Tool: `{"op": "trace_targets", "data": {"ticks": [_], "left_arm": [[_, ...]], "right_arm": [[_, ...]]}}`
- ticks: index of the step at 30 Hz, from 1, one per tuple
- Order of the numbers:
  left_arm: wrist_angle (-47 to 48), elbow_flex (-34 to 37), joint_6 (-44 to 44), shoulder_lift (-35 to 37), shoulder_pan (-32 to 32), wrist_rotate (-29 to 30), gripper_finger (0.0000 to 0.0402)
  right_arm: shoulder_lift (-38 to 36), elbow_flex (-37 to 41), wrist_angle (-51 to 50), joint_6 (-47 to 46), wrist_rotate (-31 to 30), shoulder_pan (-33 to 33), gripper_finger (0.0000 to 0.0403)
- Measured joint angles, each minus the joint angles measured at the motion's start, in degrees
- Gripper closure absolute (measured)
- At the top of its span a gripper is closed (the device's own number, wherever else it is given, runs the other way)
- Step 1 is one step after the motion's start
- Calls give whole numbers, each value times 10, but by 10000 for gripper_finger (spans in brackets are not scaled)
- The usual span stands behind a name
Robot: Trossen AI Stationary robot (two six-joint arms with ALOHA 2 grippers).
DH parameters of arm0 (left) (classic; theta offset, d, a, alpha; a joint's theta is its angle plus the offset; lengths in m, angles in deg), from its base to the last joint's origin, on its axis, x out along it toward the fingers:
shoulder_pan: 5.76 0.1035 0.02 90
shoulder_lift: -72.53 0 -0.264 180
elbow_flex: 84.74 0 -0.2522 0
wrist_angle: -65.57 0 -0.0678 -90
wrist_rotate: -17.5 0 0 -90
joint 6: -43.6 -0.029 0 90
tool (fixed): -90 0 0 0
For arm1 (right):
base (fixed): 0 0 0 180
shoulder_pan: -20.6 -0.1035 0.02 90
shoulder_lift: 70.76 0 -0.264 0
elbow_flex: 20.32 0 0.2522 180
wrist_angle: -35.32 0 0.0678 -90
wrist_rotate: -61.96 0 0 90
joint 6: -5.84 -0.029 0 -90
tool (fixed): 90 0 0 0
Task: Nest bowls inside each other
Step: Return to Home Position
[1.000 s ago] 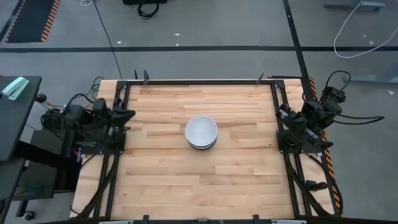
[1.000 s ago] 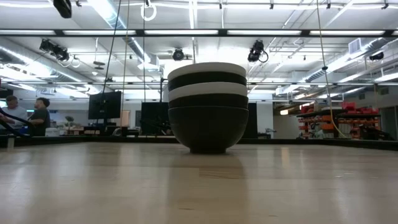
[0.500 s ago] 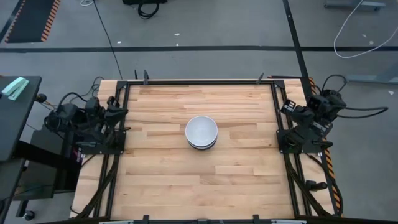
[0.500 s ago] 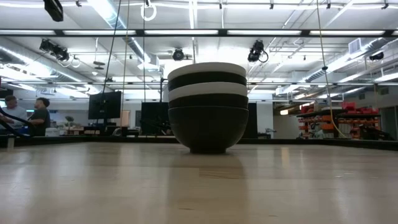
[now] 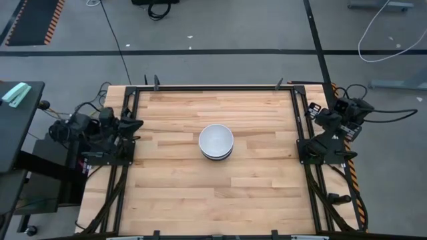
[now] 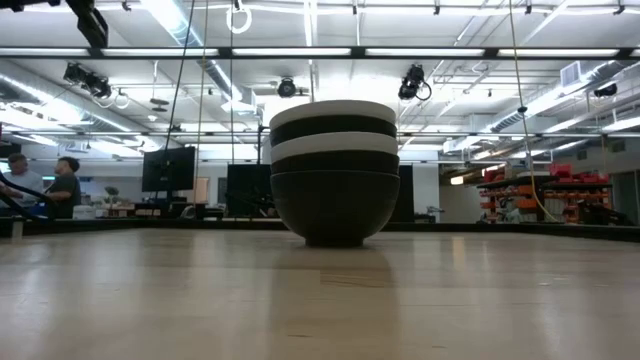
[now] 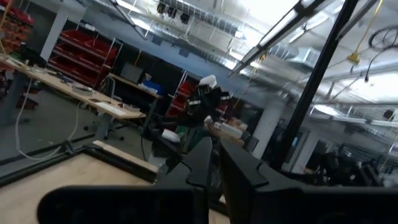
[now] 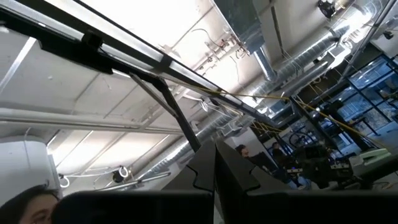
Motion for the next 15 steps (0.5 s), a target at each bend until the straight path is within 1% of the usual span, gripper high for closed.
{"op": "trace_targets", "data": {"ticks": [4,7,10,15], "left_arm": [[-31,22,4,0,0,0,361],[-55,34,4,0,0,0,363],[-88,62,4,0,0,0,368],[-135,97,5,0,0,0,374]], "right_arm": [[19,15,30,-10,0,1,389],[33,55,92,-9,0,2,389],[33,97,162,-5,0,2,389],[33,136,219,1,0,2,389]]}}
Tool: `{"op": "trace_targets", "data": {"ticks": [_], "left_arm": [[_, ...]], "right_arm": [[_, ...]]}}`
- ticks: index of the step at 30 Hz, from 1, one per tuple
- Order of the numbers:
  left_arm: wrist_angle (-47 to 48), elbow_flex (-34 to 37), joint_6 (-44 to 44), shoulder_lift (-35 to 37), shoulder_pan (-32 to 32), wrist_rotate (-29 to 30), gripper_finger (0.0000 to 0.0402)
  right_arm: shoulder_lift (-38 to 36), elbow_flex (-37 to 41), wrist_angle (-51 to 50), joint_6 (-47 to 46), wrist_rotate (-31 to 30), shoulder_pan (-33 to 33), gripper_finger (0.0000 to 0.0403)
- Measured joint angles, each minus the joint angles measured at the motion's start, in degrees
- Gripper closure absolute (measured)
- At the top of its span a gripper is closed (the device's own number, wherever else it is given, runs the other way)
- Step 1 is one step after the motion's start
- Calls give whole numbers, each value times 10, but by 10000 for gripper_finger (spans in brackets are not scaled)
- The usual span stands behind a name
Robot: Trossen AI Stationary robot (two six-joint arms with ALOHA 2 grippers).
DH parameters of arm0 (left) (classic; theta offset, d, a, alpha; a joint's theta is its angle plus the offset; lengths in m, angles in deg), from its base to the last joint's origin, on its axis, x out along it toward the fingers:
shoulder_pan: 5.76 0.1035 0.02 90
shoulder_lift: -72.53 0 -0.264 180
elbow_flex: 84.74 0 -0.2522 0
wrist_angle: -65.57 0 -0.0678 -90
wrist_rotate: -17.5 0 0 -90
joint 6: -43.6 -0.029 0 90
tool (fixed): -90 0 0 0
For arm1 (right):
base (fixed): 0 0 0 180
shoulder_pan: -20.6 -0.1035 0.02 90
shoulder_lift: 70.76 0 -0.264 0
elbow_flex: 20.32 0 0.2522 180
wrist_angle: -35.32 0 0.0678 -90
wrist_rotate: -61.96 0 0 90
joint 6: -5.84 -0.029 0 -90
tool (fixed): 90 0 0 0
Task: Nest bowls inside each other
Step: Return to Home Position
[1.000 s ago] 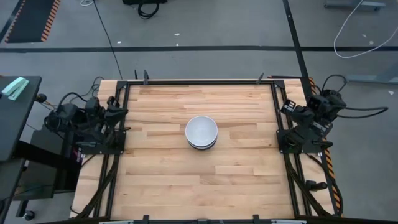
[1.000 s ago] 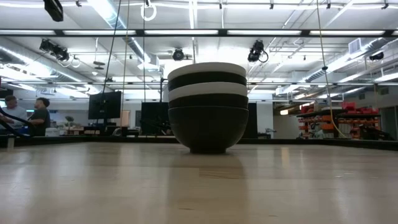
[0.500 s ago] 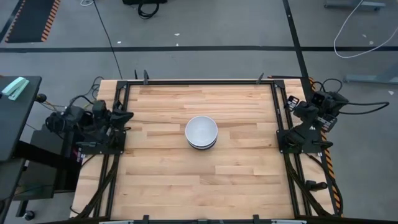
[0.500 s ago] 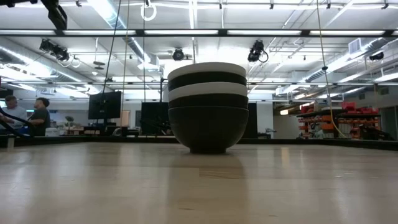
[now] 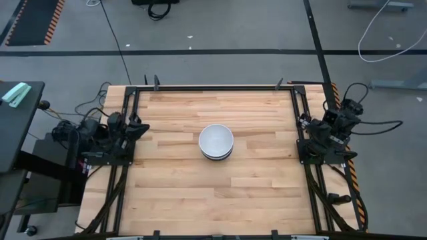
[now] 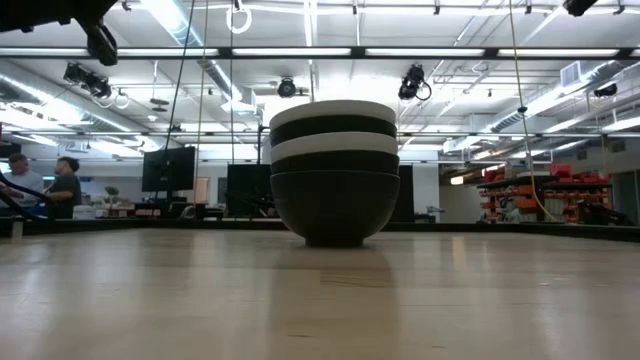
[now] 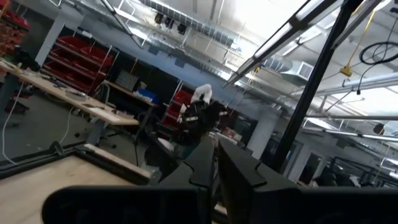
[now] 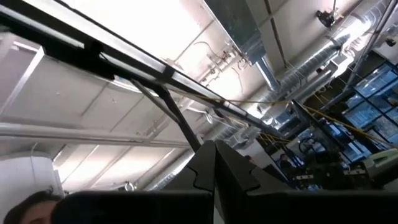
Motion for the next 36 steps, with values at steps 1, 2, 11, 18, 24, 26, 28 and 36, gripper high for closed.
{"op": "trace_targets", "data": {"ticks": [1,2,11,18,24,26,28,36], "left_arm": [[-5,4,2,0,0,-1,374],[-11,8,6,0,0,-3,373],[-46,52,30,0,0,-4,361],[-52,56,15,0,0,-4,371],[-55,56,-17,0,0,-4,372],[-54,56,-32,0,0,-4,368],[-54,56,-45,0,0,-4,365],[-17,56,-66,0,3,-4,365]], "right_arm": [[0,4,-2,0,0,0,389],[0,8,-4,0,0,0,389],[0,47,13,-24,2,0,389],[0,74,66,20,5,29,389],[1,77,66,15,59,84,389],[1,77,62,12,67,102,389],[1,77,50,3,69,122,389],[1,77,-14,-44,104,202,389]]}}
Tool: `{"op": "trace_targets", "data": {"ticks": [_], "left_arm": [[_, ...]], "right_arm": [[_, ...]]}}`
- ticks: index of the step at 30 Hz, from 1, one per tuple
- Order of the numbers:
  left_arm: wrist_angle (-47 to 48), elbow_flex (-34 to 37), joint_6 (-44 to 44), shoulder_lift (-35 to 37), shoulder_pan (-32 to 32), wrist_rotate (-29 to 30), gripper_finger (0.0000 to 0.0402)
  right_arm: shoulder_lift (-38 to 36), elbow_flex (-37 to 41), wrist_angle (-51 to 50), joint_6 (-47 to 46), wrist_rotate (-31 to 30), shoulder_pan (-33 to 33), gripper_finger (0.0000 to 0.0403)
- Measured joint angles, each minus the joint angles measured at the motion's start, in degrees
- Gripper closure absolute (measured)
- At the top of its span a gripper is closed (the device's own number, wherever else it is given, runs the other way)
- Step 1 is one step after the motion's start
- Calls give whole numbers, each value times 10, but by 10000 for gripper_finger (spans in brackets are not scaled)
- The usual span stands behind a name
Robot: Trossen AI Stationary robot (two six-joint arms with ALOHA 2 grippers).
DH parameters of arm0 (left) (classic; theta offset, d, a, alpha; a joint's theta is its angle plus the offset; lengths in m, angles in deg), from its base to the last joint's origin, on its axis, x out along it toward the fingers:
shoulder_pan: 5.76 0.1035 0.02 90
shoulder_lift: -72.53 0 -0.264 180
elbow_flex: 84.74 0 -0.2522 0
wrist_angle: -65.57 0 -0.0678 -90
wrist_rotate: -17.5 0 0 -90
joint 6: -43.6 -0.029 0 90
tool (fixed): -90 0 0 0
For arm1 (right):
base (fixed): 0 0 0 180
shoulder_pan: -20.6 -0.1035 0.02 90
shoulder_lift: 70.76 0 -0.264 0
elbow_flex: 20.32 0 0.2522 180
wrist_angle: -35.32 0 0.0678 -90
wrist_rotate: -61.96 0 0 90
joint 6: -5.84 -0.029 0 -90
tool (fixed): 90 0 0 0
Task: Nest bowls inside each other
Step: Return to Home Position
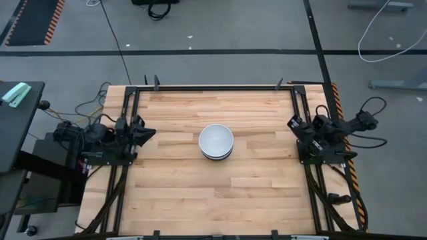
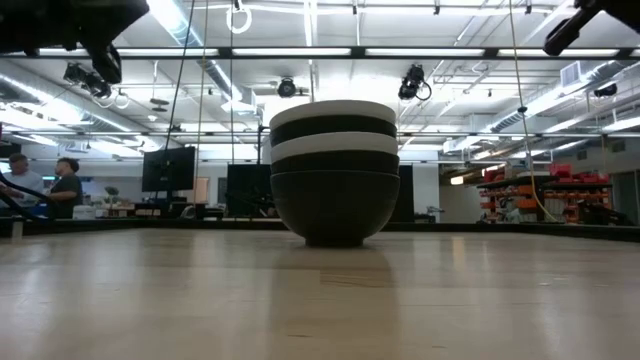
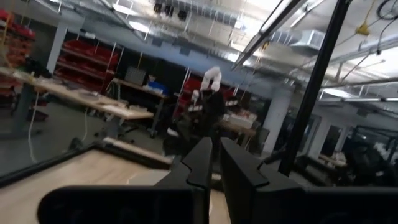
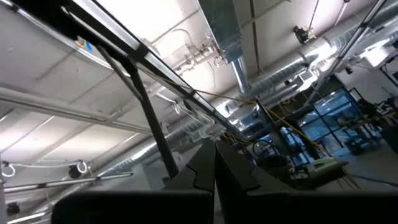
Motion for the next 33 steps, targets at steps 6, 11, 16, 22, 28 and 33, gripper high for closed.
{"op": "trace_targets", "data": {"ticks": [6,11,16,22,28,33], "left_arm": [[30,0,19,0,11,0,373],[28,0,22,0,17,-6,370],[17,0,17,0,17,-26,362],[11,0,6,0,17,-41,365],[10,0,3,0,17,-41,372],[11,0,-28,-4,17,-40,366]], "right_arm": [[0,0,-15,-16,33,48,389],[0,0,-44,-54,53,81,389],[0,0,-50,-62,75,103,389],[0,0,-50,-62,100,126,389],[0,0,-54,-62,112,139,389],[0,0,-82,-27,113,143,389]]}}
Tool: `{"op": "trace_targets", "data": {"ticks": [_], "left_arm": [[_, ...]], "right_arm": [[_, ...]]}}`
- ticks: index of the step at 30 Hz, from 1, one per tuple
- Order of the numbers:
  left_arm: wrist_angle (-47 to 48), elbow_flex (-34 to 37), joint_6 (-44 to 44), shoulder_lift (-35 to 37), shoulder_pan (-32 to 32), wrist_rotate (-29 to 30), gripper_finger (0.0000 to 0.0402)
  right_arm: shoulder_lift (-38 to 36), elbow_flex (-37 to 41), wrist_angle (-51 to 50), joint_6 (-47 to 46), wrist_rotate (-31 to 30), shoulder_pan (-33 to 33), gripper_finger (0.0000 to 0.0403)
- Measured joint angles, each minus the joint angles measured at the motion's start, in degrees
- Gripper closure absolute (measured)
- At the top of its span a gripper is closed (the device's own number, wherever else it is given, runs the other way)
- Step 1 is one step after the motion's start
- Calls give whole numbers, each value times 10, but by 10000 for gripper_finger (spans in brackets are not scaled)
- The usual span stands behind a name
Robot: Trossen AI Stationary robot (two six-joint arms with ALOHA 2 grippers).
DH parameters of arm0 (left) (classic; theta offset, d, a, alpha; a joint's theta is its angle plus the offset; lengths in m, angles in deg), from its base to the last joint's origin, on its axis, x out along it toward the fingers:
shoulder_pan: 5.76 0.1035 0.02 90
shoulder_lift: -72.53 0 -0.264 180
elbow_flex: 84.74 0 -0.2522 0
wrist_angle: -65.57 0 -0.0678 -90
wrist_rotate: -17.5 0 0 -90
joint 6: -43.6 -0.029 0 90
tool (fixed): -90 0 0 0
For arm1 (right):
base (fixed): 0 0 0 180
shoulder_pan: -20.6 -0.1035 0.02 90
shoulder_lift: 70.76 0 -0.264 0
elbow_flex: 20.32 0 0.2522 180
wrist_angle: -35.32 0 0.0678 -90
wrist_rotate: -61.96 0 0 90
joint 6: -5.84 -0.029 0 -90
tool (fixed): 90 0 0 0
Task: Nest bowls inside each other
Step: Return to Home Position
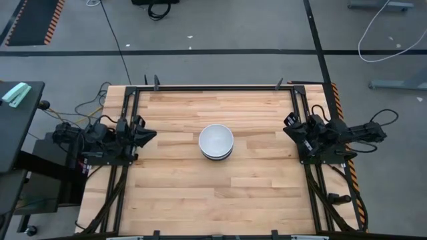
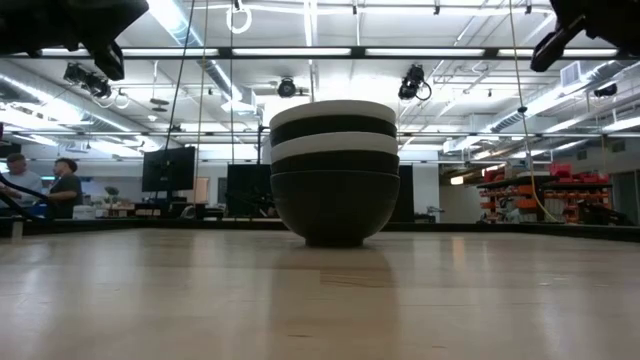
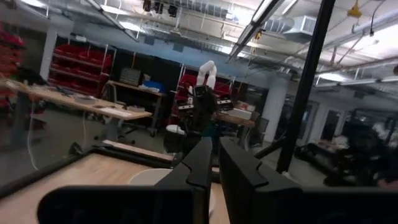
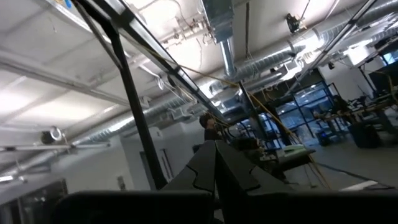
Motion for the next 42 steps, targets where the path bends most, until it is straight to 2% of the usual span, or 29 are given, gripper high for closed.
{"op": "trace_targets", "data": {"ticks": [4,7,13,21,29,31,36,42], "left_arm": [[3,0,-48,0,0,13,361],[40,0,-68,0,0,22,363],[130,0,-24,0,0,36,373],[145,0,-74,0,0,51,366],[128,0,-50,0,0,51,364],[122,0,-46,0,0,28,367],[113,0,-49,0,0,-108,374],[96,0,-47,0,0,-137,366]], "right_arm": [[0,0,-26,38,0,0,389],[0,0,-48,55,0,0,389],[0,0,-113,60,-3,0,389],[0,0,-139,62,-5,0,389],[0,0,-143,5,-5,0,389],[0,-1,-137,-1,-5,0,389],[0,-1,-114,12,15,0,389],[0,-1,-107,32,28,0,389]]}}
